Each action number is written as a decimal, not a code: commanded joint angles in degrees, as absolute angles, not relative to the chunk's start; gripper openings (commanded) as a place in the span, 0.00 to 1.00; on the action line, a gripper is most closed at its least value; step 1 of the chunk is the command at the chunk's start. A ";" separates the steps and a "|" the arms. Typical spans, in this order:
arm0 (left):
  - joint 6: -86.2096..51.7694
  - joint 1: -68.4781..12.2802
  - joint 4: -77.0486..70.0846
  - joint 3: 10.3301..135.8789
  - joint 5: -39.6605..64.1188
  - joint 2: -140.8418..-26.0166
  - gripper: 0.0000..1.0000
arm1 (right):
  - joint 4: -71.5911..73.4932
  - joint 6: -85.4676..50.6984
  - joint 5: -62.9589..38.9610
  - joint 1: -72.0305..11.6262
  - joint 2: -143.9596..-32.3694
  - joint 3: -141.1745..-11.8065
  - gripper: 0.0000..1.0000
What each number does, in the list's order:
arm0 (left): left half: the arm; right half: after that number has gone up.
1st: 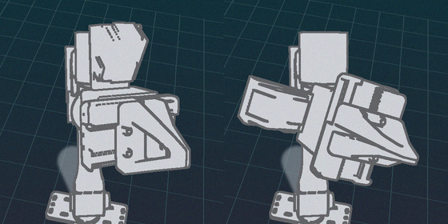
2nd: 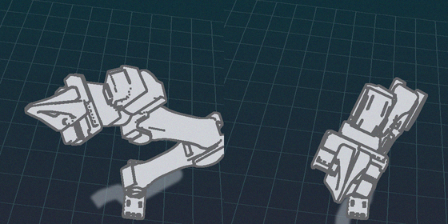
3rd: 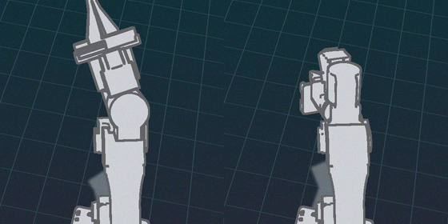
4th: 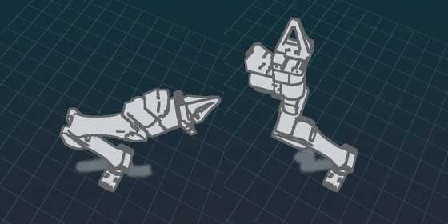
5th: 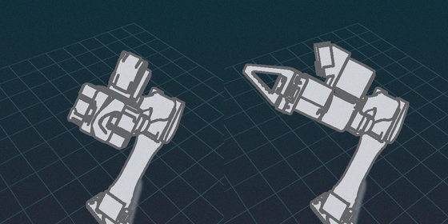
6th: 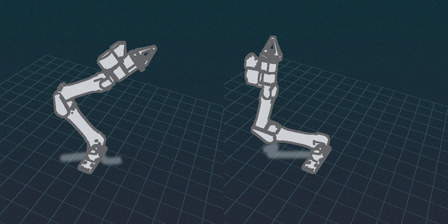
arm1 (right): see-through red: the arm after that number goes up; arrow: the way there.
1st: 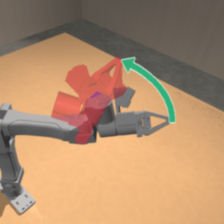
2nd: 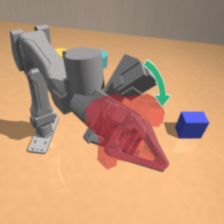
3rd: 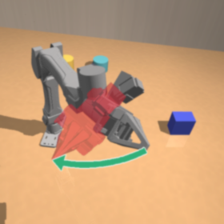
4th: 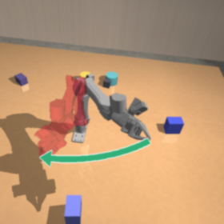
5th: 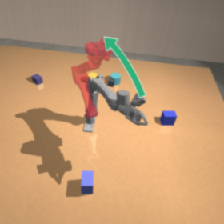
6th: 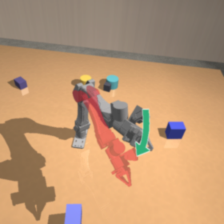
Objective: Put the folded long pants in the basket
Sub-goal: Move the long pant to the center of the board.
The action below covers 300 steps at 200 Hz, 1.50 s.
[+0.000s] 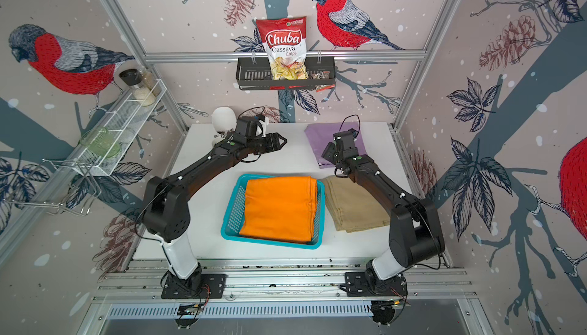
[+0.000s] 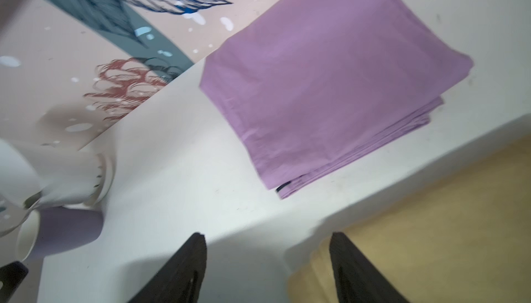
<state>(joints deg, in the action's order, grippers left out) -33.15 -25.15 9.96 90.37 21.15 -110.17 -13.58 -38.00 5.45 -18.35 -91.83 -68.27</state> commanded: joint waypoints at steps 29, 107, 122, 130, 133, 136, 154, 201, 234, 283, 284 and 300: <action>-35.09 -23.89 3.29 99.37 27.75 -122.89 0.73 | -16.91 -27.02 1.82 -13.71 -110.44 -85.53 0.71; -36.53 -20.91 3.14 104.60 28.96 -129.82 0.78 | -26.30 -28.67 -1.44 -13.98 -139.66 -117.46 0.70; -36.32 -20.19 3.35 103.79 28.87 -129.87 0.78 | -26.00 -28.40 -2.58 -15.17 -140.56 -116.78 0.69; -36.32 -19.68 3.34 103.13 28.88 -129.75 0.78 | -25.72 -28.43 -3.42 -16.03 -140.82 -115.80 0.69; -36.37 -19.53 3.36 102.84 28.85 -129.71 0.78 | -25.62 -28.52 -3.58 -16.37 -140.80 -115.44 0.69; -36.35 -19.36 3.34 102.49 28.76 -129.66 0.78 | -25.59 -28.75 -3.68 -16.69 -140.81 -115.05 0.69; -36.32 -18.07 2.87 99.75 28.72 -128.88 0.77 | -23.83 -30.66 -4.84 -18.88 -140.37 -111.30 0.69; -34.62 -15.82 1.57 91.73 28.07 -125.17 0.77 | -18.23 -36.72 -7.39 -25.04 -141.11 -107.49 0.69; -33.19 -15.12 2.75 93.80 28.25 -126.48 0.78 | -18.37 -36.23 -6.86 -27.28 -141.37 -108.97 0.68; -31.64 -14.77 9.15 108.12 29.04 -134.48 0.78 | -21.74 -33.80 -8.94 -21.97 -133.29 -110.12 0.73; -31.64 -14.77 9.32 108.60 29.11 -134.74 0.78 | -21.77 -33.86 -9.04 -21.84 -133.00 -109.95 0.73; -30.33 -14.77 13.30 114.96 29.34 -138.32 0.77 | -21.20 -34.49 -10.69 -19.54 -129.77 -106.58 0.80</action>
